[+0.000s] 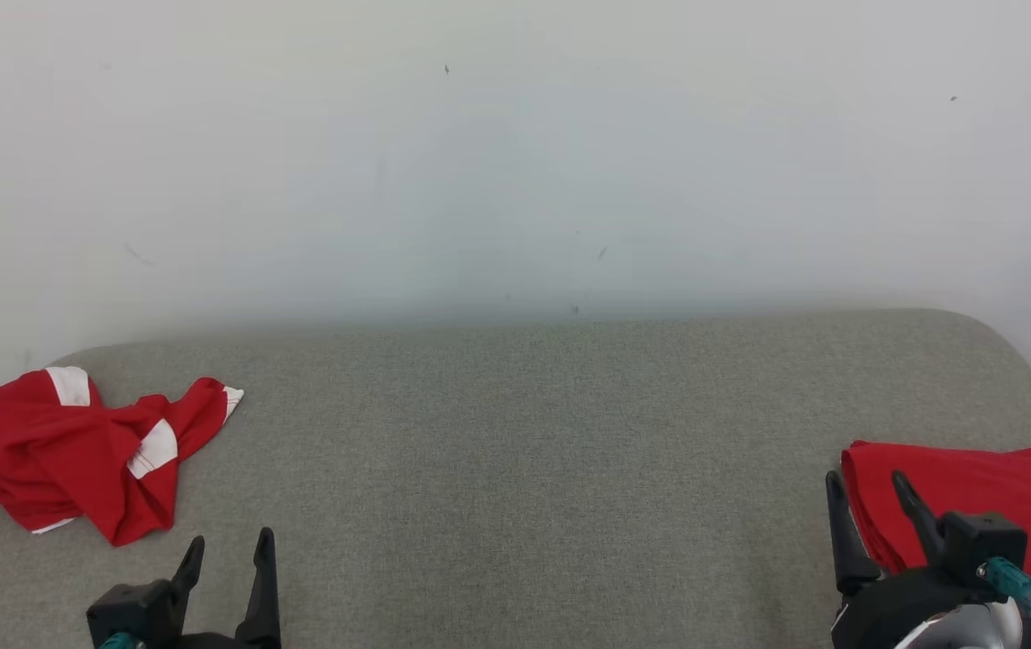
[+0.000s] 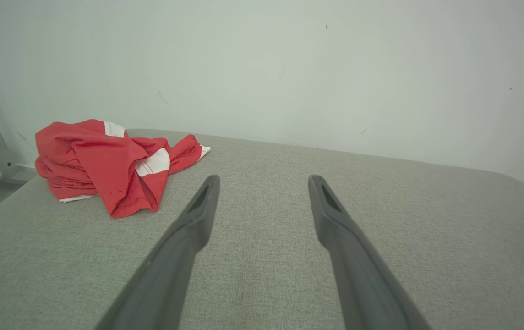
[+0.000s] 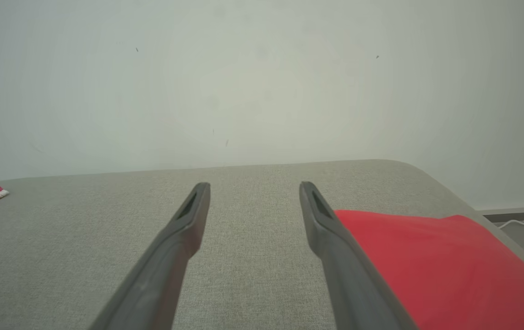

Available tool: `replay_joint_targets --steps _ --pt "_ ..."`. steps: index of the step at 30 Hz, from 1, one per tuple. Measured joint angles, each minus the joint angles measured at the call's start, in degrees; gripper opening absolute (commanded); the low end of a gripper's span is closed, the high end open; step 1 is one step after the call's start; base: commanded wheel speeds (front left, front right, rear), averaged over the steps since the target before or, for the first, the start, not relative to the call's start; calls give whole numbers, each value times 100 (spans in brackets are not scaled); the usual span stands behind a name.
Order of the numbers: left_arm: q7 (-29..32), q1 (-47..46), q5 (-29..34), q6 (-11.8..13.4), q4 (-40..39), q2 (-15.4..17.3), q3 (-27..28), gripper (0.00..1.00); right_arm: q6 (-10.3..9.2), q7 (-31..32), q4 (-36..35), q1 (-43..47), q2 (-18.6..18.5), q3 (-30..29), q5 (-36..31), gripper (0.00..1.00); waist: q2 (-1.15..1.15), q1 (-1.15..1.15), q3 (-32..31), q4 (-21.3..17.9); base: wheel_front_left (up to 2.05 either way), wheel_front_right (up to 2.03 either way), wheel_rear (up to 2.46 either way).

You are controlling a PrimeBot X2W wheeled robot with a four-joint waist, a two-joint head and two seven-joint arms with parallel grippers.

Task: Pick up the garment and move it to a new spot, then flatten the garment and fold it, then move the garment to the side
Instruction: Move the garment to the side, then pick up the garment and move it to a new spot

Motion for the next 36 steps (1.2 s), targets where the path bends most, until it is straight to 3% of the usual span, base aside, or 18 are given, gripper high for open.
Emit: replay_joint_targets --steps 25,36 --pt "52 125 -37 46 -25 -5 93 100 -200 421 -678 497 58 200 171 100 0 1 46 -10 0 0 0" --pt "152 54 71 46 -40 -16 -56 100 -302 566 -904 630 67 138 250 100 1 2 106 298 0 0 0"
